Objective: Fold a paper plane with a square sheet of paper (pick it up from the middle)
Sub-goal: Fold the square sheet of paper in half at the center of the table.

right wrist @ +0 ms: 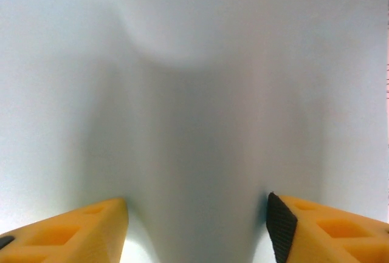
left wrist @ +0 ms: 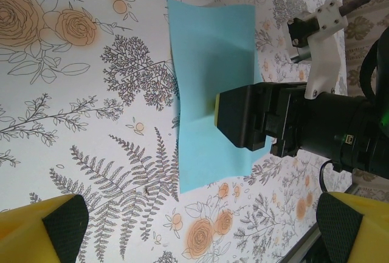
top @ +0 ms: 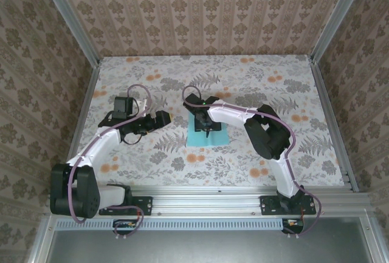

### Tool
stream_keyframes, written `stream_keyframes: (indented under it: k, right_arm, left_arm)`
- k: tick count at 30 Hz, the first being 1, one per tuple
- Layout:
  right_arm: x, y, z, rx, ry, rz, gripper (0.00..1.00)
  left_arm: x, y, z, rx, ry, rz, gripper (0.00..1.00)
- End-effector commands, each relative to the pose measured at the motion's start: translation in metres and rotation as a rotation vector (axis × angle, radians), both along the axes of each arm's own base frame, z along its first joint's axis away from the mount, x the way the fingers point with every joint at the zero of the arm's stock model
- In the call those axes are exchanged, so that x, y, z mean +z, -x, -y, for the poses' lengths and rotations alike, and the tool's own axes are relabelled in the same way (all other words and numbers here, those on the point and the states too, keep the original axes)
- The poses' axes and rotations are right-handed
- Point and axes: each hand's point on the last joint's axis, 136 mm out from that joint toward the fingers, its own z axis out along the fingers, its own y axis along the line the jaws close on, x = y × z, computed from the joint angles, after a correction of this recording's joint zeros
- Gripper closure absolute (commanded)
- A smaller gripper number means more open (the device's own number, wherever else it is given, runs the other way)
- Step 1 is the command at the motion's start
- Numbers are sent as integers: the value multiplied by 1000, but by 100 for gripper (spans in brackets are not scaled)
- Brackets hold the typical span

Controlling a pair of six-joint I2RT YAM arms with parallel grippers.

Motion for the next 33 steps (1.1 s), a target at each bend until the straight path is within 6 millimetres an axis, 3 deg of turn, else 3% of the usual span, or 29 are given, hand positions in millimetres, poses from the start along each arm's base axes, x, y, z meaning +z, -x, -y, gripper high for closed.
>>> stream_keyframes:
  k: [1, 11, 19, 27, 30, 33]
  right_arm:
    - [16, 0, 15, -10, 54, 30, 40]
    - [41, -7, 7, 20, -21, 87, 64]
    - [87, -10, -24, 58, -246, 157, 69]
    - [145, 0, -61, 91, -732, 180, 69]
    - [143, 7, -62, 102, -833, 143, 69]
    - [128, 15, -59, 110, -873, 97, 69]
  left_arm:
    - [3, 0, 1, -21, 13, 15, 0]
    - [6, 0, 2, -25, 20, 15, 0]
    - [16, -1, 2, -32, 15, 26, 0]
    - [39, -1, 4, -34, 37, 59, 0]
    - [45, -1, 6, -37, 56, 67, 0]
    - [48, -2, 9, -38, 75, 66, 0]
